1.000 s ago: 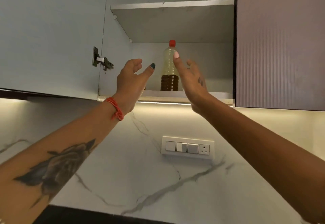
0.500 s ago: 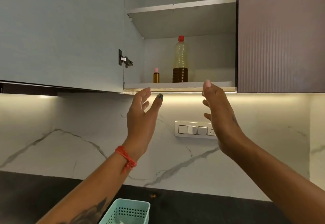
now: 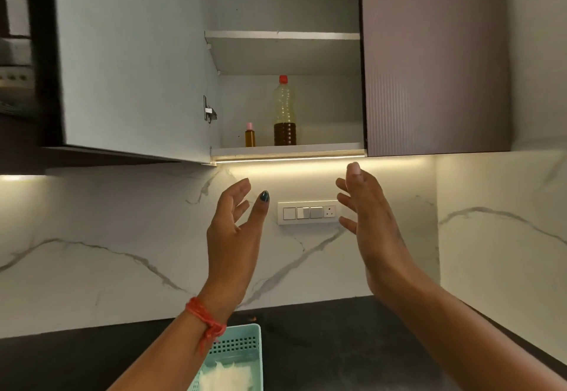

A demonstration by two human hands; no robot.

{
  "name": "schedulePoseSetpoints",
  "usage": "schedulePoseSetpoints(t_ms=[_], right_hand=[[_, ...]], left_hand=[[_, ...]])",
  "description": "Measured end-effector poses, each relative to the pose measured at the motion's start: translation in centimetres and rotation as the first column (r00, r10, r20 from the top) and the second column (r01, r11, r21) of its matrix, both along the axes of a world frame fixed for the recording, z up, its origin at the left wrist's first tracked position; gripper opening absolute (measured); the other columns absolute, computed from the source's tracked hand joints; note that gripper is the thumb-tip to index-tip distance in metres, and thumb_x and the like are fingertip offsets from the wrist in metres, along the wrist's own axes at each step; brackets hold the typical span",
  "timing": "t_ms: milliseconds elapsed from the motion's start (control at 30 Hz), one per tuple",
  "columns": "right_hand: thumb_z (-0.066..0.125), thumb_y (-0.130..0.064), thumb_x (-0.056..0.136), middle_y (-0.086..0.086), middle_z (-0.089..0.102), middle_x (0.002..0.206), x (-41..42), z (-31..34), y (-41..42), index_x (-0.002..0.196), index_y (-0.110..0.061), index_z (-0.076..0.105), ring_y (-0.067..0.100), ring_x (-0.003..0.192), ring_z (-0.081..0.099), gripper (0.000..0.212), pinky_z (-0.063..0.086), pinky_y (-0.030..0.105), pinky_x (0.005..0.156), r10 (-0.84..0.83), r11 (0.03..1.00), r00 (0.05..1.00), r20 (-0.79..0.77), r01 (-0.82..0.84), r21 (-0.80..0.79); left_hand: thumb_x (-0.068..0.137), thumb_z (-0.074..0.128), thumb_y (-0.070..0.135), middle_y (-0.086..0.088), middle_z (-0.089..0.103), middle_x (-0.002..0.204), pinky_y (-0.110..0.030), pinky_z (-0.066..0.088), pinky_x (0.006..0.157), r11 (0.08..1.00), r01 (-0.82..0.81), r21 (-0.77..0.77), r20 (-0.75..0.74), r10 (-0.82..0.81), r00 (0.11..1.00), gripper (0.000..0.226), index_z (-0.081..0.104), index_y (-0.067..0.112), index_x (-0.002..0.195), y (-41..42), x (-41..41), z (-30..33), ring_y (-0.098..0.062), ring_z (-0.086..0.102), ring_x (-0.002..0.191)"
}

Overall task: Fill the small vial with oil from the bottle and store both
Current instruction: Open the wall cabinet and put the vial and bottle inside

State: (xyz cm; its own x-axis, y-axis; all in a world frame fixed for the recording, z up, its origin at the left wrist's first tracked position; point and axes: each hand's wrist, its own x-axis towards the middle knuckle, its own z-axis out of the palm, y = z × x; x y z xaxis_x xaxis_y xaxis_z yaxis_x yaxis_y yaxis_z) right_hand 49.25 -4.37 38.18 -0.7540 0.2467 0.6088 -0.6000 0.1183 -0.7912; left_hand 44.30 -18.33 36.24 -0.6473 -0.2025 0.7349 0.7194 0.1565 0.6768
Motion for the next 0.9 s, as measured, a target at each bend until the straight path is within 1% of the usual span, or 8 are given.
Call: schedulePoseSetpoints(t_ms=[133, 200, 300, 433, 667, 767, 833, 900], right_hand=[[0.026, -0.063, 0.070, -0.005, 0.039, 0.144, 3.5, 0.2, -1.2, 0.126, -0.042, 0.032, 0.018, 0.125, 0.043, 0.060, 0.033, 0.048, 0.109, -0.031, 0.999, 1.000, -0.001, 0.031, 0.011], [0.026, -0.062, 0.073, -0.005, 0.040, 0.143, 5.2, 0.3, -1.8, 0.124, -0.042, 0.032, 0.014, 0.119, 0.044, 0.054, 0.033, 0.046, 0.107, -0.027, 1.000, 1.000, -0.011, 0.027, 0.012], [0.026, -0.064, 0.069, -0.006, 0.037, 0.146, 7.2, 0.4, -2.6, 0.128, -0.043, 0.031, 0.017, 0.128, 0.041, 0.063, 0.031, 0.051, 0.110, -0.024, 0.999, 1.000, -0.004, 0.024, 0.036], [0.027, -0.064, 0.068, -0.007, 0.037, 0.146, 10.2, 0.9, -4.3, 0.116, -0.047, 0.030, 0.018, 0.129, 0.040, 0.051, 0.031, 0.051, 0.110, 0.000, 0.999, 1.000, -0.018, 0.000, 0.039], [0.025, -0.065, 0.071, -0.008, 0.038, 0.144, 13.4, 0.5, -8.1, 0.111, -0.050, 0.031, 0.015, 0.124, 0.043, 0.043, 0.033, 0.048, 0.109, -0.032, 0.994, 0.998, -0.047, 0.037, 0.106], [0.025, -0.064, 0.068, -0.007, 0.039, 0.144, 14.1, 1.0, -9.8, 0.114, -0.048, 0.030, 0.013, 0.122, 0.044, 0.048, 0.034, 0.046, 0.109, -0.055, 0.991, 0.997, -0.053, 0.061, 0.121], [0.025, -0.065, 0.067, -0.008, 0.039, 0.144, 14.3, 1.4, -10.9, 0.113, -0.048, 0.030, 0.014, 0.125, 0.043, 0.049, 0.034, 0.046, 0.109, -0.080, 0.987, 0.994, -0.069, 0.088, 0.135], [0.026, -0.064, 0.068, -0.009, 0.039, 0.144, 14.2, 1.8, -12.5, 0.114, -0.048, 0.031, 0.016, 0.127, 0.043, 0.050, 0.035, 0.044, 0.108, -0.101, 0.983, 0.991, -0.090, 0.114, 0.146]], left_hand=[[0.087, 0.052, 0.035, 0.008, 0.047, 0.139, -0.037, 0.041, 0.104, 0.999, 0.027, 0.031, 0.001, -0.027, 1.000, 0.043, 0.044, 0.028, 0.129, -1.3, 3.0, -0.1, -0.013, 0.047, 0.122], [0.088, 0.052, 0.035, 0.007, 0.047, 0.139, -0.037, 0.041, 0.104, 0.999, 0.027, 0.042, -0.008, -0.027, 1.000, 0.042, 0.044, 0.028, 0.129, -1.8, 4.5, 0.0, -0.013, 0.048, 0.122], [0.088, 0.051, 0.035, 0.007, 0.047, 0.138, -0.036, 0.041, 0.103, 0.998, 0.019, 0.062, 0.003, -0.019, 1.000, 0.041, 0.044, 0.030, 0.127, -2.5, 6.5, 0.0, -0.014, 0.047, 0.123], [0.087, 0.052, 0.035, 0.007, 0.047, 0.138, -0.037, 0.041, 0.104, 0.998, 0.020, 0.067, 0.018, -0.021, 1.000, 0.038, 0.044, 0.032, 0.124, -3.1, 9.0, 0.4, -0.014, 0.047, 0.122], [0.086, 0.051, 0.036, 0.007, 0.048, 0.137, -0.036, 0.041, 0.102, 0.997, 0.052, 0.062, -0.005, -0.052, 0.999, 0.034, 0.043, 0.036, 0.119, -5.7, 11.7, 0.0, -0.013, 0.049, 0.120], [0.083, 0.048, 0.042, 0.009, 0.050, 0.131, -0.037, 0.042, 0.101, 0.992, 0.055, 0.112, -0.016, -0.054, 0.998, 0.036, 0.045, 0.035, 0.118, -7.4, 11.4, -0.2, -0.015, 0.050, 0.121], [0.081, 0.047, 0.045, 0.011, 0.051, 0.127, -0.041, 0.043, 0.103, 0.984, 0.071, 0.165, -0.030, -0.067, 0.997, 0.039, 0.047, 0.033, 0.118, -8.8, 10.7, -0.4, -0.017, 0.051, 0.121], [0.082, 0.045, 0.046, 0.006, 0.052, 0.130, -0.046, 0.043, 0.103, 0.973, 0.091, 0.212, -0.052, -0.082, 0.995, 0.044, 0.049, 0.025, 0.121, -10.1, 9.8, -0.6, -0.021, 0.051, 0.120]])
